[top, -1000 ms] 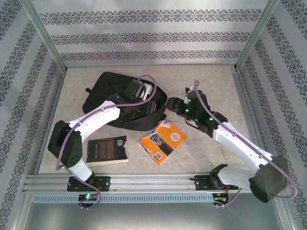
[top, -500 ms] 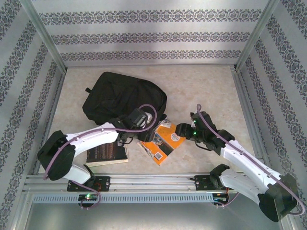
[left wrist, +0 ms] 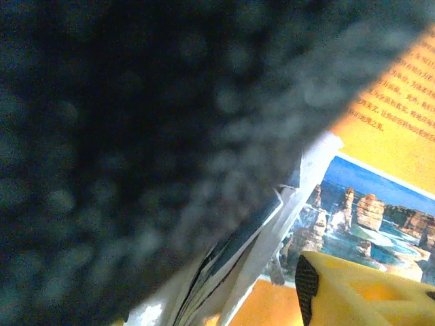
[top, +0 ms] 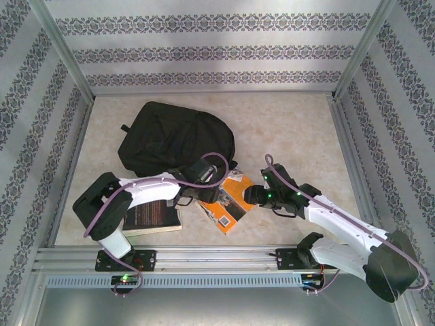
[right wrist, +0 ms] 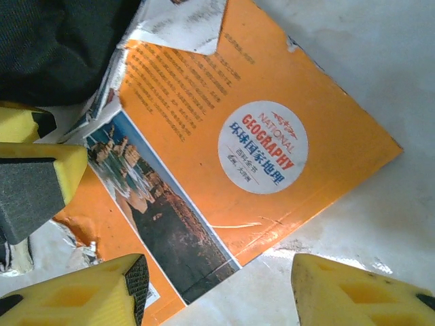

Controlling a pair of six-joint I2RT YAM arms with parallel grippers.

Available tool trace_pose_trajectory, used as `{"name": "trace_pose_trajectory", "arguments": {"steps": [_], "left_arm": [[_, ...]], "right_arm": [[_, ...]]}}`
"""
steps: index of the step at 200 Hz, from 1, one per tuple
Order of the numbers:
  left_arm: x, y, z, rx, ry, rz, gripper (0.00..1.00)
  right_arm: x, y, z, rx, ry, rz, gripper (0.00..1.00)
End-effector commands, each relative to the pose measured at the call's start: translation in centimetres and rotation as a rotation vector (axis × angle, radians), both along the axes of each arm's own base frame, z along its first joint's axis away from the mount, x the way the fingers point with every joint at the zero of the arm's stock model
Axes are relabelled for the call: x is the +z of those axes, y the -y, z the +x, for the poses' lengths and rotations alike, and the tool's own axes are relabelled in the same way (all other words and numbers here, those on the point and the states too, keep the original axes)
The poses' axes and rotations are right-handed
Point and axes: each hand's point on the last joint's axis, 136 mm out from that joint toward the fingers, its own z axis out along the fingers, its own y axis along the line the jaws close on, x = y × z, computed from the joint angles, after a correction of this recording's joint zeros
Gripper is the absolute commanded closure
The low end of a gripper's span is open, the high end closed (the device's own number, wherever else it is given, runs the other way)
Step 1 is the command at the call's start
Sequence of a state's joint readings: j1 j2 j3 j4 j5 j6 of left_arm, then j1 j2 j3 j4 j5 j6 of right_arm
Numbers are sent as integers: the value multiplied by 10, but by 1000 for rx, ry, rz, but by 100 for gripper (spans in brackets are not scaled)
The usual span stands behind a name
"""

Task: Pack the student bag

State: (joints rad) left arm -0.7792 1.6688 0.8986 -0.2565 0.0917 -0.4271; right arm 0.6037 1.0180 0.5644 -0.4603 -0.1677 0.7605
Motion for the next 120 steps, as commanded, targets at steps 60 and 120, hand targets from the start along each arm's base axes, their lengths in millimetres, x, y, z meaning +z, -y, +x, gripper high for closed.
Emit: {"name": "trace_pose_trajectory", "arguments": {"steps": [60, 120], "left_arm": [[-2, 61, -45, -171, -222, -224, 34], [5, 83, -56, -234, -271, -301, 32]], "right_arm": [[-20, 34, -3, -180, -108, 11, 41], [-39, 41, -11, -267, -252, 115, 37]]}}
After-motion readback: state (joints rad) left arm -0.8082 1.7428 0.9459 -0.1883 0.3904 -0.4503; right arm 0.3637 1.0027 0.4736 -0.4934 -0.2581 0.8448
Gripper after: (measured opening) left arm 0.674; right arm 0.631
